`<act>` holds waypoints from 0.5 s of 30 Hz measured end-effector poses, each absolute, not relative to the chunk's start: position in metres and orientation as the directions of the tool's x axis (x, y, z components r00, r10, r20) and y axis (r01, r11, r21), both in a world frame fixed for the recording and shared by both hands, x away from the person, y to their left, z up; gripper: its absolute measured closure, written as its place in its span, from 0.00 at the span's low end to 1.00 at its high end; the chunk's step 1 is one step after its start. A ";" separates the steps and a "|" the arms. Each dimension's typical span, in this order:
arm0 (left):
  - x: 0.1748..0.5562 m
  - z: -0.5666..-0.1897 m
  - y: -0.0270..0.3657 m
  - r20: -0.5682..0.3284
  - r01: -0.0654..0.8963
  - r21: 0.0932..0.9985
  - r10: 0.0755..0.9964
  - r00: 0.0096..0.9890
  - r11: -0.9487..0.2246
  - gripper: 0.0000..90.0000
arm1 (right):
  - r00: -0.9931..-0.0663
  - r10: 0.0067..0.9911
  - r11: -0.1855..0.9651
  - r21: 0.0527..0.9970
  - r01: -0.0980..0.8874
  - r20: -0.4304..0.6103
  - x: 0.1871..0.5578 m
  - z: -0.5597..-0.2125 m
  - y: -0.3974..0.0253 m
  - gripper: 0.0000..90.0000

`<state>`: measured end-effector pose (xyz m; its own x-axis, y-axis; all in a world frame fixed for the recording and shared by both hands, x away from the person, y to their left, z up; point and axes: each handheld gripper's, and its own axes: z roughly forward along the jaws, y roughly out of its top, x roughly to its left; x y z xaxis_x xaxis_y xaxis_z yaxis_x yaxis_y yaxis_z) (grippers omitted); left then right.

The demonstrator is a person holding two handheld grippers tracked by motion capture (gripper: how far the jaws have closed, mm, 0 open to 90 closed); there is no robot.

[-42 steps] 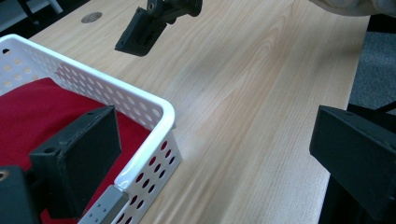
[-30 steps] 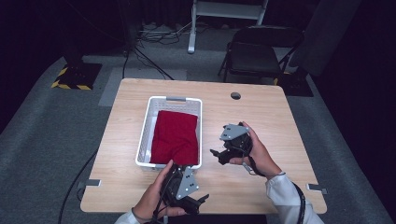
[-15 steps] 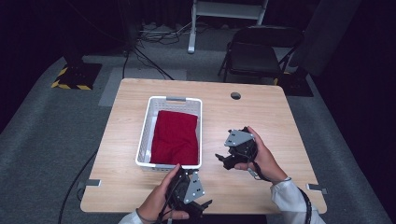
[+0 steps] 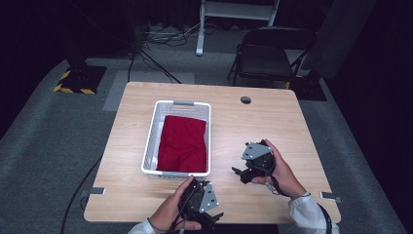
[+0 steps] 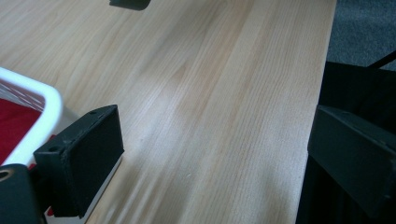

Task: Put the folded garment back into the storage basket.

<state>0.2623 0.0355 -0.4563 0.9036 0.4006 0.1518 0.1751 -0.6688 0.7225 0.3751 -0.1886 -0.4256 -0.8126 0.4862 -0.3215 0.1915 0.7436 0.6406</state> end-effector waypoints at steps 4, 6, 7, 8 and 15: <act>0.264 -0.463 0.033 0.150 0.181 0.707 0.396 0.906 -0.683 0.04 | -0.808 0.489 0.751 0.629 0.200 -0.327 0.373 -0.431 -0.195 0.05; 0.265 -0.466 0.032 0.147 0.186 0.705 0.397 0.906 -0.685 0.04 | -0.809 0.492 0.753 0.625 0.208 -0.323 0.372 -0.434 -0.198 0.05; 0.266 -0.467 0.032 0.140 0.193 0.702 0.398 0.906 -0.686 0.04 | -0.808 0.492 0.754 0.622 0.209 -0.325 0.371 -0.435 -0.200 0.05; 0.266 -0.468 0.032 0.138 0.196 0.701 0.400 0.906 -0.686 0.04 | -0.807 0.494 0.755 0.620 0.214 -0.323 0.371 -0.437 -0.201 0.05; 0.269 -0.478 0.030 0.116 0.218 0.687 0.402 0.908 -0.693 0.04 | -0.812 0.493 0.766 0.599 0.234 -0.312 0.365 -0.449 -0.211 0.05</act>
